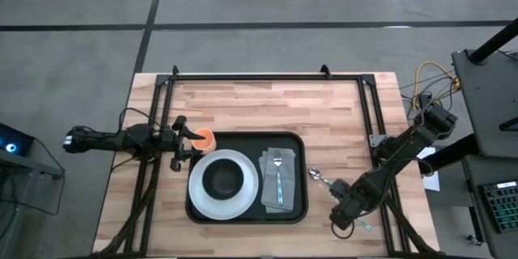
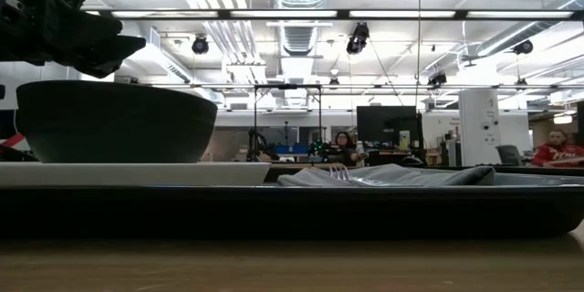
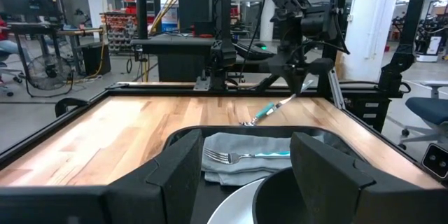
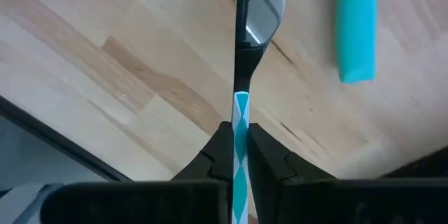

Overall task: Set up tray
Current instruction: Put the knife on the table

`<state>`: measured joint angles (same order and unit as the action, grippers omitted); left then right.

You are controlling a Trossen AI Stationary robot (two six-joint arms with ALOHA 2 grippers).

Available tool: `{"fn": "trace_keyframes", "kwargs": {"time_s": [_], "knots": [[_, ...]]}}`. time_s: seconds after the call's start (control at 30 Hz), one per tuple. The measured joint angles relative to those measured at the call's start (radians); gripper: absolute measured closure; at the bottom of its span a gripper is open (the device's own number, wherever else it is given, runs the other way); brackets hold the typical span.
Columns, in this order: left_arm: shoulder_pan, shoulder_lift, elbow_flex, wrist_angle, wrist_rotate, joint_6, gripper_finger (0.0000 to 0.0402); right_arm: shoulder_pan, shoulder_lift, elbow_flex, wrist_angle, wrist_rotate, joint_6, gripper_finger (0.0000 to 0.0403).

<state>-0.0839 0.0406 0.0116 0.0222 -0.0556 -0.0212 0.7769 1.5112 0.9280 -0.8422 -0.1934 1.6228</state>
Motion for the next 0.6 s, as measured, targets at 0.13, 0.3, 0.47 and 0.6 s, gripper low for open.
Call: {"fn": "trace_keyframes", "kwargs": {"time_s": [0.13,0.3,0.47,0.6], "knots": [[0.000,0.000,0.000,0.000,0.000,0.000,0.0204,0.000,0.000,0.011,-0.022,0.011,0.038,0.0390],[0.000,0.000,0.000,0.000,0.000,0.000,0.0204,0.000,0.000,0.010,-0.022,0.015,0.097,0.0390],[0.000,0.000,0.000,0.000,0.000,0.000,0.0204,0.000,0.000,0.010,-0.020,0.027,0.139,0.0390],[0.000,0.000,0.000,0.000,0.000,0.000,0.0204,0.000,0.000,0.009,-0.017,0.044,0.161,0.0390]]}}
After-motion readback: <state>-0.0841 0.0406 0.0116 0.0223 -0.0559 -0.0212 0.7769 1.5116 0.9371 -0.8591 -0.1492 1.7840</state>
